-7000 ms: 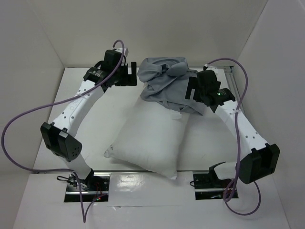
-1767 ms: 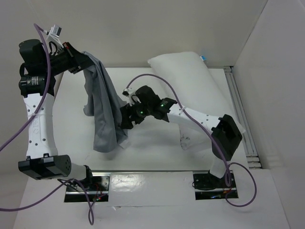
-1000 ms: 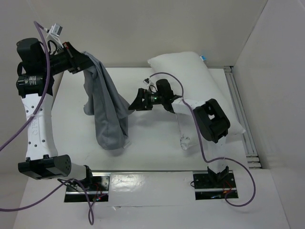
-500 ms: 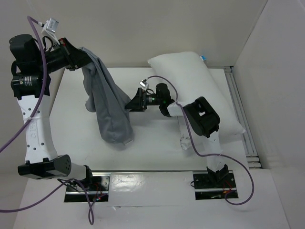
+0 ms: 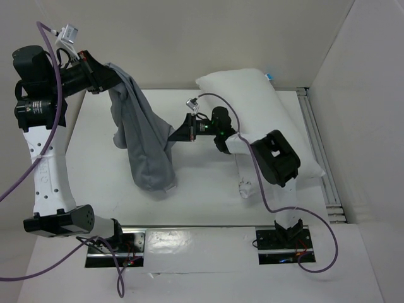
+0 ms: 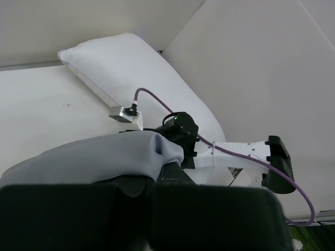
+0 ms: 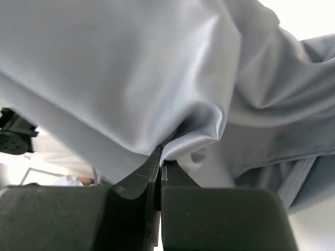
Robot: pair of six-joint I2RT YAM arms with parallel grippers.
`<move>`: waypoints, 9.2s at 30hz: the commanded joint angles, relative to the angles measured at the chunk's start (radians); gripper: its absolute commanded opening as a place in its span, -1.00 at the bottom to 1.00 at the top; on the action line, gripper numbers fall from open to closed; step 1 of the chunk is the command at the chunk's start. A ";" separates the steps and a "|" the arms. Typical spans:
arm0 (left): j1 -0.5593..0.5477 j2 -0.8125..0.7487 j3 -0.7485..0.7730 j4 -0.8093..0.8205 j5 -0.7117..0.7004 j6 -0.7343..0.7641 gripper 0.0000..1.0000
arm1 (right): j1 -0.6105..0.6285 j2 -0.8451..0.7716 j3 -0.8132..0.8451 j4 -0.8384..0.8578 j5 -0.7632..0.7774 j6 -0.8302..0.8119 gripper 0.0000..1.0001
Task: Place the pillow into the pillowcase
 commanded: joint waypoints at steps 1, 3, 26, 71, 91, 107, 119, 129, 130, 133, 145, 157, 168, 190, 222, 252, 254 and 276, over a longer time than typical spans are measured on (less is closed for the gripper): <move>-0.001 -0.015 0.023 0.036 0.058 0.011 -1.00 | -0.036 -0.208 -0.071 -0.074 0.015 -0.088 -1.00; -0.001 -0.026 0.023 0.065 0.072 -0.003 -1.00 | -0.045 -0.373 -0.085 -0.236 0.099 -0.280 -1.00; 0.017 -0.227 0.178 0.221 -0.071 -0.147 -1.00 | -0.093 -0.850 0.758 -1.277 0.808 -1.016 -1.00; -0.019 -0.089 -0.897 -0.027 -0.763 -0.067 0.75 | 0.326 -0.468 -0.216 -1.286 0.822 -0.565 0.96; 0.020 0.021 -0.816 0.007 -0.769 -0.069 0.67 | 0.388 -0.411 -0.136 -1.554 1.314 -0.494 -1.00; 0.057 0.405 -0.465 -0.006 -0.824 -0.079 0.91 | 0.387 -0.429 0.201 -1.633 1.284 -0.672 1.00; 0.066 0.814 -0.184 0.059 -0.838 -0.056 0.75 | 0.421 -0.406 0.134 -1.585 1.162 -0.617 1.00; 0.187 0.760 -0.219 0.031 -0.881 -0.199 -1.00 | 0.315 -0.463 0.134 -1.604 1.176 -0.606 1.00; 0.201 0.714 -0.262 0.031 -0.910 -0.220 -1.00 | 0.304 -0.463 0.125 -1.604 1.159 -0.617 1.00; 0.238 0.506 -0.451 0.040 -1.010 -0.296 -1.00 | 0.248 -0.472 0.086 -1.564 1.101 -0.617 1.00; 0.050 0.071 -0.684 -0.019 -0.948 -0.098 0.99 | 0.186 -0.512 0.022 -1.535 1.009 -0.617 0.89; -0.548 -0.098 -0.749 -0.273 -0.953 0.099 0.28 | 0.096 -0.756 0.017 -1.654 1.162 -0.577 0.94; -1.136 0.080 -0.804 -0.420 -1.225 -0.187 0.70 | -0.079 -0.888 -0.038 -1.693 1.098 -0.606 0.94; -1.165 0.270 -0.890 -0.279 -1.367 -0.152 0.38 | -0.090 -0.938 -0.070 -1.703 1.118 -0.618 0.94; -1.168 0.469 -0.497 -0.181 -1.335 -0.041 0.61 | -0.148 -0.961 -0.065 -1.716 1.148 -0.620 0.96; -1.085 0.396 -0.592 -0.052 -1.303 0.049 0.18 | -0.157 -0.943 -0.070 -1.727 1.167 -0.633 0.96; -1.099 0.396 -0.606 -0.043 -1.335 0.060 0.43 | -0.157 -0.952 -0.098 -1.727 1.202 -0.617 0.96; -1.175 0.563 -0.592 -0.017 -1.496 0.026 0.17 | -0.196 -1.201 -0.236 -1.754 1.428 -0.422 0.96</move>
